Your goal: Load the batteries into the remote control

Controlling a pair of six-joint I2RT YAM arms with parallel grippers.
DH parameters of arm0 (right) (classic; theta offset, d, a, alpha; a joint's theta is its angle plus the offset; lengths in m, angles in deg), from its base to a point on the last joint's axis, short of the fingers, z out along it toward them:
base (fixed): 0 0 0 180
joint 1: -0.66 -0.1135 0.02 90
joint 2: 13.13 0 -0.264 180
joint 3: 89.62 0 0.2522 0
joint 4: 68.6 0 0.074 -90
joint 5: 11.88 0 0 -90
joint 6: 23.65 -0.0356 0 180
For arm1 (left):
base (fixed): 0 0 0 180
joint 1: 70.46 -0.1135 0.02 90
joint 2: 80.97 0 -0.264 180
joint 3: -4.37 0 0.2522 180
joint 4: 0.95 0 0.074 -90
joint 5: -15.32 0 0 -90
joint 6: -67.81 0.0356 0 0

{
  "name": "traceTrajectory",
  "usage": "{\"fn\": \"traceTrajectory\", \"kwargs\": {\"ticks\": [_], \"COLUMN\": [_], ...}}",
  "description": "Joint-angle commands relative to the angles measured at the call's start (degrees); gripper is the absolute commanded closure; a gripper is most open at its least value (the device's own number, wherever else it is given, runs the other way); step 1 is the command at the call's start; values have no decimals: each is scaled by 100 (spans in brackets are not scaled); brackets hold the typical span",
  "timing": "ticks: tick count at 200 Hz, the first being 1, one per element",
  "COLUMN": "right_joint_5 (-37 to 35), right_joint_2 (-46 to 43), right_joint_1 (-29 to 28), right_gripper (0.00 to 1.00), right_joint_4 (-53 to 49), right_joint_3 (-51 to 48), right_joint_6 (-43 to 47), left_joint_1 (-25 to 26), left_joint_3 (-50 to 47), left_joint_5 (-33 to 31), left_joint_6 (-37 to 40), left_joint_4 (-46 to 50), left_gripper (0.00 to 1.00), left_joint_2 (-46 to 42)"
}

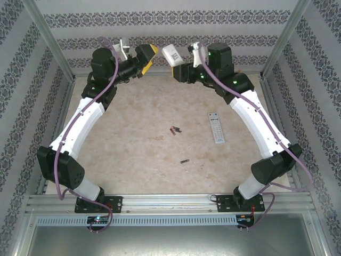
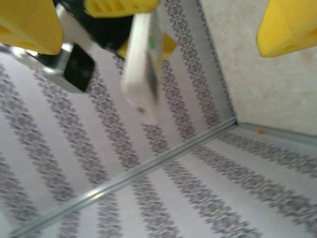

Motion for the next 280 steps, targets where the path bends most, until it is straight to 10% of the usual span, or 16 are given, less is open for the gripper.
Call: {"fn": "traceTrajectory", "kwargs": {"ticks": [1,97,157,218,280], "right_joint_5": [-433,-484,-90,-491,-708], "right_joint_2": [-61,190,-464,-1938,-1641], "right_joint_1": [-221,-613,-241,-67,-621], "right_gripper": [66,57,6,13,36], "right_joint_4": [-184,-898,-651,1771,3146], "right_joint_3": [-15,204,104,-2549,-3321], "right_joint_6": [1008,1125,-954,-5093,-6269], "left_joint_1": [231,673,603,542,530], "left_joint_3": [-6,-581,-1087,-1252,-1525], "left_joint_5": [-257,-14,-68,124,282], "left_joint_6": [44,-710,-1063,-1387,-1659], "left_joint_4": [749,-848,-1722,-2506,-3200], "left_gripper": [0,76,87,89,90], "left_joint_2": [138,220,99,33,-20]}}
